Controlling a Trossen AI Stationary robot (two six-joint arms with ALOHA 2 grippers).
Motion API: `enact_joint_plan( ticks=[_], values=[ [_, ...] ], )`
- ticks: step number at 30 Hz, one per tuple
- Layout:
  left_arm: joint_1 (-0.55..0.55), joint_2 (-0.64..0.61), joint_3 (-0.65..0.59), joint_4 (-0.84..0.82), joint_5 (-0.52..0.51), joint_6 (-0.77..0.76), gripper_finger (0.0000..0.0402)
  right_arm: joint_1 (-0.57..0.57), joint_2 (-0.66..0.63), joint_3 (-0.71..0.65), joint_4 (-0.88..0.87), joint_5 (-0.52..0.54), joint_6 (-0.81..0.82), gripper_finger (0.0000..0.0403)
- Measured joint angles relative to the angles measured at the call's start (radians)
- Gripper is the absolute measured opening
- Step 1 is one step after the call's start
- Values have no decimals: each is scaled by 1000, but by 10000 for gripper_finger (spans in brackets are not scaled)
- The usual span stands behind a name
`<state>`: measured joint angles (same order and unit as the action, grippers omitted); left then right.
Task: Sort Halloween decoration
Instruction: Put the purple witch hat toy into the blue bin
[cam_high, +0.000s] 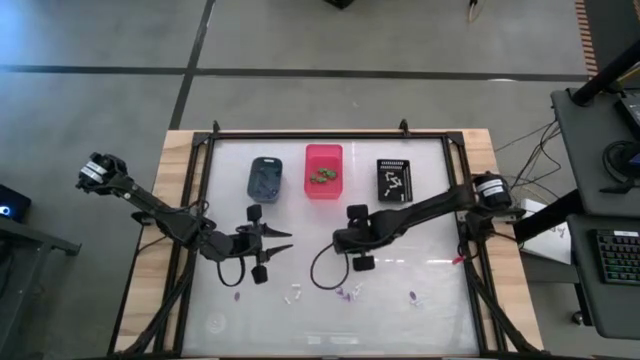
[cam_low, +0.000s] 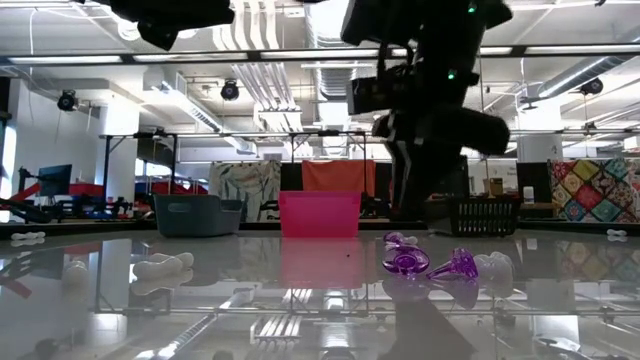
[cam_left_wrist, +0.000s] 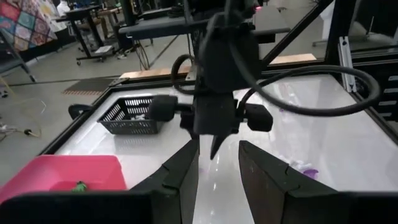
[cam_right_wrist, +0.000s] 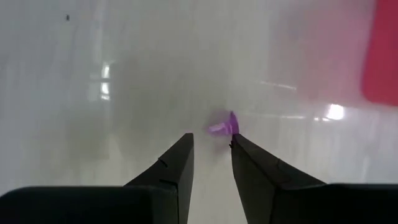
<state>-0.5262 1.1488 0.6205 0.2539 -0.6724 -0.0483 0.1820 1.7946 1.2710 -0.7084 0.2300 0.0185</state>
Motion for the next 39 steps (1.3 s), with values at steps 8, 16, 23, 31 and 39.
enact_joint_plan(
  ticks=[8,16,23,31,39],
  values=[
    [2,0,0,0,1,40,98,-61,5,-14,40,-66,-30,94],
    [5,0,0,0,1,40,98,-106,5,-59,93,-108,-39,74],
    [5,0,0,0,2,27,98,-121,5,-87,155,-160,-55,59],
    [5,0,0,9,2,10,98,-124,2,-121,210,-159,-37,22],
    [3,-31,0,34,0,3,98,-126,-5,-123,297,-200,-46,9]
  ],
)
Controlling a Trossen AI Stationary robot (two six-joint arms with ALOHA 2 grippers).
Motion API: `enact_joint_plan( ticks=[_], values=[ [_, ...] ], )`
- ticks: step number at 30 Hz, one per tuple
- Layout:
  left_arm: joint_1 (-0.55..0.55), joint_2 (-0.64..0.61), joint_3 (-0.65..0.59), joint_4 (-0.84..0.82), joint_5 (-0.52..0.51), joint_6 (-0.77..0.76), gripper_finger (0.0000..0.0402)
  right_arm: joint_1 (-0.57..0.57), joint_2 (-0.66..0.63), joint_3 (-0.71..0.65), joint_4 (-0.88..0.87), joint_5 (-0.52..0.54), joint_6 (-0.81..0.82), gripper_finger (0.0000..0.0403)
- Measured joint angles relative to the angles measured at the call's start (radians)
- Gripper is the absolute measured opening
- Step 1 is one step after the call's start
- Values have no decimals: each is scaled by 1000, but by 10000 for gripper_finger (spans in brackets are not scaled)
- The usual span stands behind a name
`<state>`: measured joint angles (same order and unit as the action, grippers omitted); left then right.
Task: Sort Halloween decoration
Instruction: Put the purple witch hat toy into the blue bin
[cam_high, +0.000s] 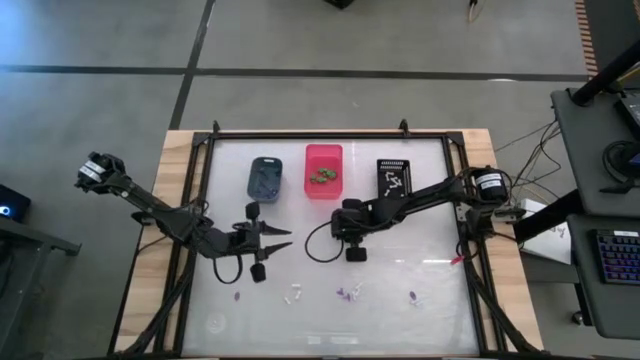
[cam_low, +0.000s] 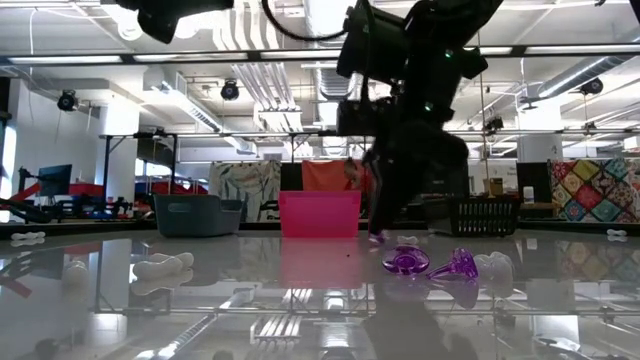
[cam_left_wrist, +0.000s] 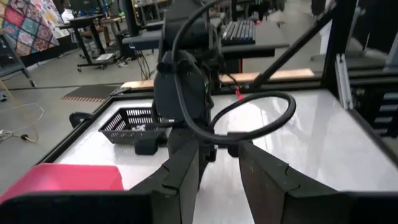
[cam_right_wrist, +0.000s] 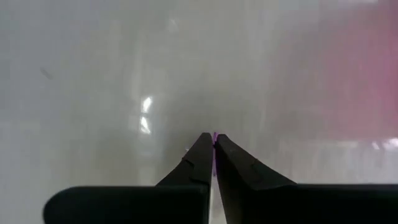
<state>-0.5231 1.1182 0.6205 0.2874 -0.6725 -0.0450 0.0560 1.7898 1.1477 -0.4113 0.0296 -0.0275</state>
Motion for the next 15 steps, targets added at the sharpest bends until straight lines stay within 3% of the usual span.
enact_joint_plan(
  ticks=[8,15],
  values=[
    [-2,-123,0,-3,0,8,98,-38,-3,0,395,-118,-24,8],
    [-2,-232,0,-14,-1,57,98,-84,-3,-5,888,-103,-25,8]
  ],
)
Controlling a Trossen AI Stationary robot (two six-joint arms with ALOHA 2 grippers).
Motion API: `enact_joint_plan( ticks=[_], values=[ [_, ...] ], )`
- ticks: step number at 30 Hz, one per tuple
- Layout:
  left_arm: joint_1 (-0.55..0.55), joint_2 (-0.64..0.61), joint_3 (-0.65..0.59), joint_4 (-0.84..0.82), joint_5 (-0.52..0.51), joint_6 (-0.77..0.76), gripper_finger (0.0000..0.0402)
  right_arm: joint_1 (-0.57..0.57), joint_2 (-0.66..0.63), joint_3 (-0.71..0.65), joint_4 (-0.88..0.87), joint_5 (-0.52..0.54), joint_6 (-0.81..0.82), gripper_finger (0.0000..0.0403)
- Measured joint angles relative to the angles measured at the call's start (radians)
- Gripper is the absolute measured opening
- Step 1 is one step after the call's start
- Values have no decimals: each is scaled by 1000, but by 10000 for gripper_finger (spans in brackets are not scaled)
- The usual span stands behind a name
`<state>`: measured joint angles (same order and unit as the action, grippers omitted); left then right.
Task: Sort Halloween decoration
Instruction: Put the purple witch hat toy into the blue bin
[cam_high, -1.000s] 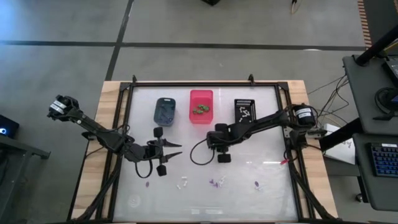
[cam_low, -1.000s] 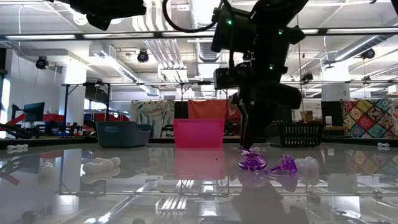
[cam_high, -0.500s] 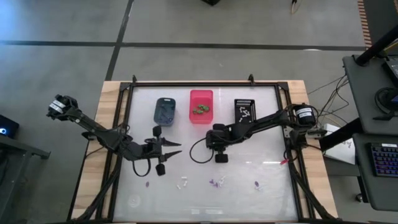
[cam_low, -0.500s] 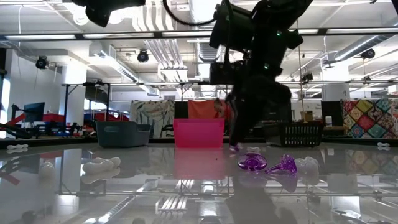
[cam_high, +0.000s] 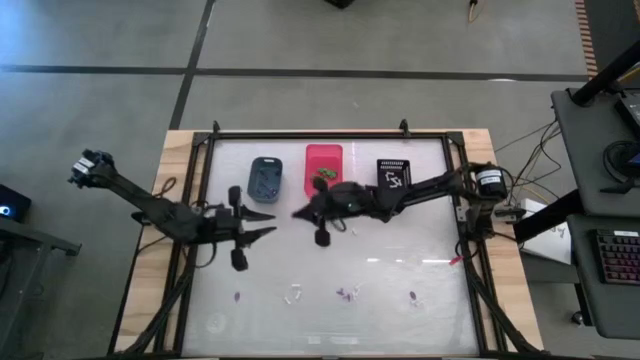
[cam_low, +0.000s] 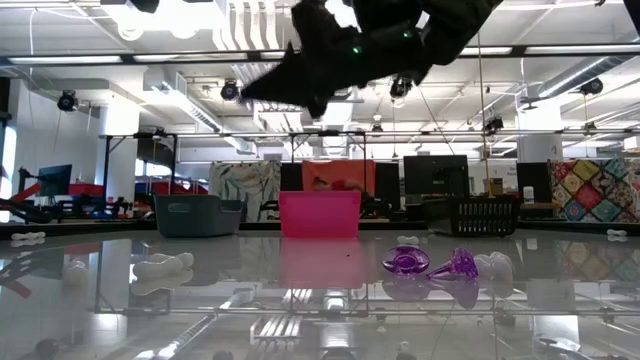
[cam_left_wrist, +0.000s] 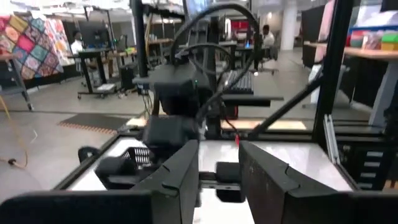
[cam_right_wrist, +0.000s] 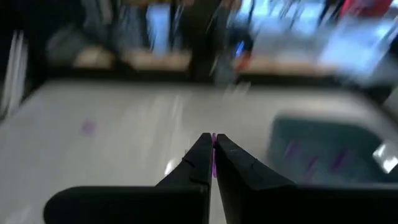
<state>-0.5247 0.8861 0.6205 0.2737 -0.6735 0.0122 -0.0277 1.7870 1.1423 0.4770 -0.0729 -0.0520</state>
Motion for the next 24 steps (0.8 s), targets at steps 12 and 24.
enact_joint_plan(
  ticks=[12,24],
  values=[
    [0,-115,0,0,-1,109,98,-92,131,51,383,128,-20,9],
    [0,-187,0,-73,-1,139,98,-154,410,343,359,127,99,9]
  ],
)
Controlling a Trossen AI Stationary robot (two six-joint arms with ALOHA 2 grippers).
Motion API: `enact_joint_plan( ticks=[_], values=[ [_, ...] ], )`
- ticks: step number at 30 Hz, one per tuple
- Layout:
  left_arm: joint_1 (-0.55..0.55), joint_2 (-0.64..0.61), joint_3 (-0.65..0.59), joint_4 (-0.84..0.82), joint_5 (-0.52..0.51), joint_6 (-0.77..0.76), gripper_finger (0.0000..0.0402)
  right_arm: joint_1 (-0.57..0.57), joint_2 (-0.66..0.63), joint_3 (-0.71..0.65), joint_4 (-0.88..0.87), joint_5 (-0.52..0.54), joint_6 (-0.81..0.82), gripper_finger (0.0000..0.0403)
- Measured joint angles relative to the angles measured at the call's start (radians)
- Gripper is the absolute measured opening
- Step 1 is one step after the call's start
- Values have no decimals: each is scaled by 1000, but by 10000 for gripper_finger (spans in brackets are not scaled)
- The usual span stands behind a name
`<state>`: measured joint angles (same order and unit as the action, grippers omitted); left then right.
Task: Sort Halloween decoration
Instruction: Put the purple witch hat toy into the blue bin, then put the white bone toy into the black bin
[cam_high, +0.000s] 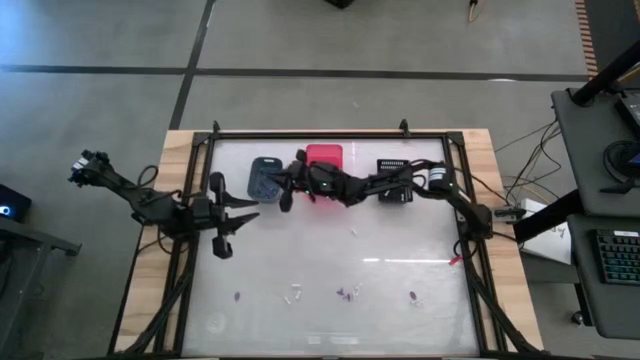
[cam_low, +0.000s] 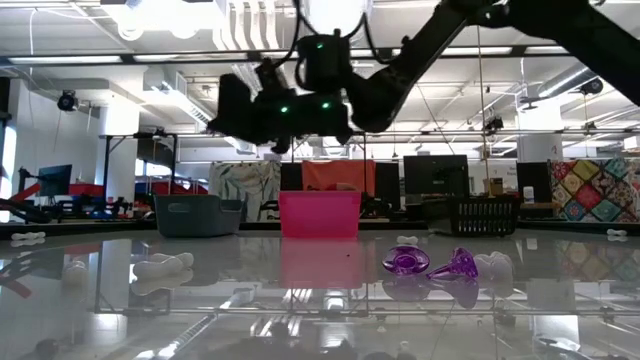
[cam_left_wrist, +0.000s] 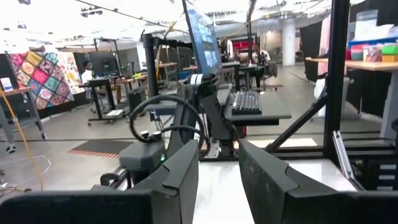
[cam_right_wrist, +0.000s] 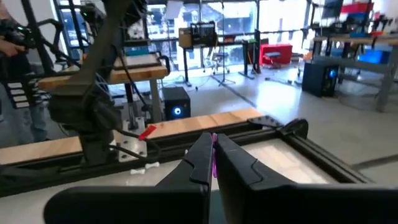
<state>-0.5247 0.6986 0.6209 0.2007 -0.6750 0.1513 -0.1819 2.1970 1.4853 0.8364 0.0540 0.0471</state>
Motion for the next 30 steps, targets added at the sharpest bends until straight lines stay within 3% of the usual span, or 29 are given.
enact_joint_plan(
  ticks=[6,12,24,30],
  values=[
    [0,-15,0,-28,0,-3,98,-8,60,117,-176,6,-5,9],
    [0,-13,0,-42,0,-3,98,-9,64,130,-203,10,-13,14],
    [0,-4,0,-51,1,-19,98,-9,50,129,-263,-3,-3,99],
    [0,8,0,-153,1,-122,98,13,-54,129,-519,-9,-3,113]
  ],
)
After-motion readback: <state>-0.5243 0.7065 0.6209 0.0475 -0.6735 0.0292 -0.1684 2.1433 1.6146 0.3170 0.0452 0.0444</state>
